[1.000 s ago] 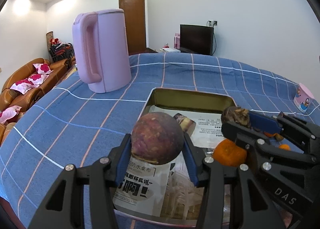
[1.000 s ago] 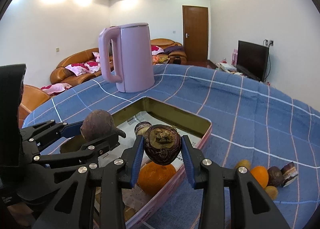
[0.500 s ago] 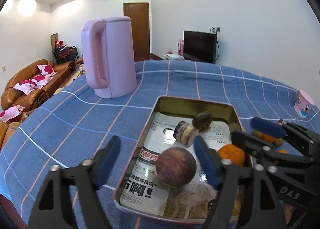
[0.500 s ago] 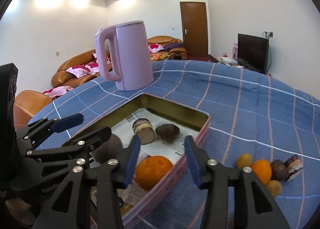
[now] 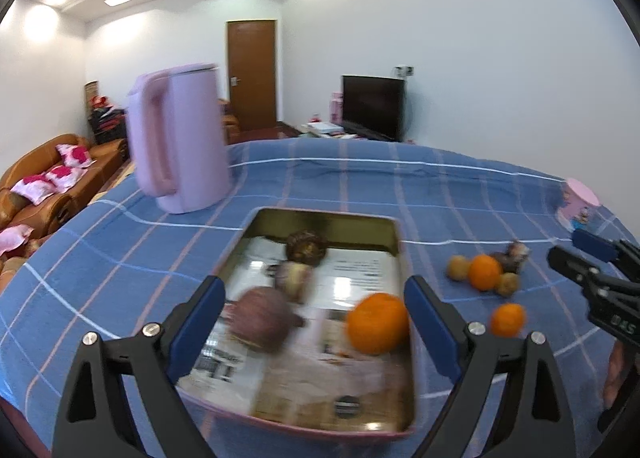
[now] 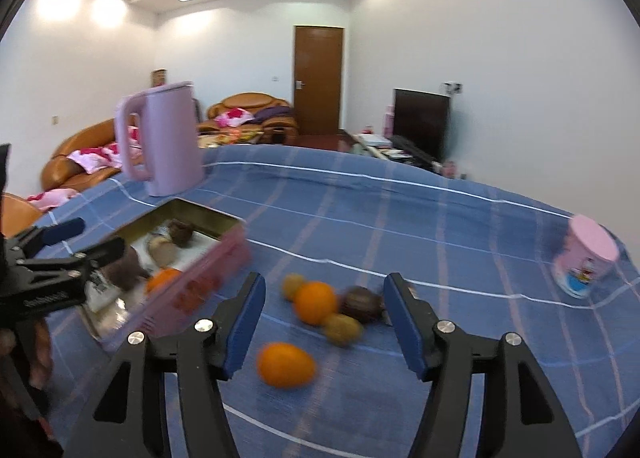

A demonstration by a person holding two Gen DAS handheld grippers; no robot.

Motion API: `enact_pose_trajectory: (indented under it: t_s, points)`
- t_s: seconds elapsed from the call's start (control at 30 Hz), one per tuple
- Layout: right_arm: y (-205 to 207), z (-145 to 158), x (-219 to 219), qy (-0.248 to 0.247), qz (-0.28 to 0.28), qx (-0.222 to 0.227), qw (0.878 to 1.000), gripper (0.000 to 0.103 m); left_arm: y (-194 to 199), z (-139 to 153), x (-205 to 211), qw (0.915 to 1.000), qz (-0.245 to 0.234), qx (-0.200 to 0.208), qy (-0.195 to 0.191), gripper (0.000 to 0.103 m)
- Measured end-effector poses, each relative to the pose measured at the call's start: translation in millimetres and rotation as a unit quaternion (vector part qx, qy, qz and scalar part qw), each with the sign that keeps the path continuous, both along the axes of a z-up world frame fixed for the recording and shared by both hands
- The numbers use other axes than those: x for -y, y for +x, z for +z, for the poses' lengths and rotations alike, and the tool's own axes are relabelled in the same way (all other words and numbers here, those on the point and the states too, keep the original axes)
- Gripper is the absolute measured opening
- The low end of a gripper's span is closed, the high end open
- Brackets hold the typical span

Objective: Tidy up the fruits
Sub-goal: 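Move both tools away from the box toward the loose fruits on the cloth, then grasp the mandarin orange with the left tool while the right tool grasps a small yellow-green fruit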

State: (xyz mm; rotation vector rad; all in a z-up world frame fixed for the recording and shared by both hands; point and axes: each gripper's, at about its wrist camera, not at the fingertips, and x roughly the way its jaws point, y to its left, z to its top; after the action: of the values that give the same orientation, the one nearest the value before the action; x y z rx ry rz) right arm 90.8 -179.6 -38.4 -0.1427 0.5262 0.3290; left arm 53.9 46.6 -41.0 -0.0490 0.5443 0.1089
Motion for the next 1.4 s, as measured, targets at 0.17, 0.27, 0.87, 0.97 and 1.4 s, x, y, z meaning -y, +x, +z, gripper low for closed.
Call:
enact_pose_trajectory:
  t_s: [0.17,0.27,0.87,0.97,1.4]
  points:
    - [0.6,-3.4,36.5,0.015,-0.047,-0.01,0.999,0.063,3.2,1.9,47.9,0.9983,-0.057,-0.007,0.013,0.093]
    - [0.3,-6.5,55.1,0.025,-0.071,-0.017,0.997,0.063,9.8,-1.4,73.4,0.9959,-0.087,-0.022,0.014,0.093]
    - [6.0,-17.7,75.8,0.059,-0.079,-0.044,0.994,0.063,51.8,-43.2,135.6,0.9679,-0.2,-0.15,-0.025,0.037]
    - [9.8,-18.1,68.1,0.05,-0.072,-0.045,0.995,0.063,54.1,-40.2,127.5,0.9731,-0.181,-0.139,-0.029,0.037]
    - [50.0,-39.5,14.9,0.008,-0.025,-0.124,0.992,0.055,61.8,-31.0,98.1,0.9847,-0.143,-0.098,-0.017,0.037]
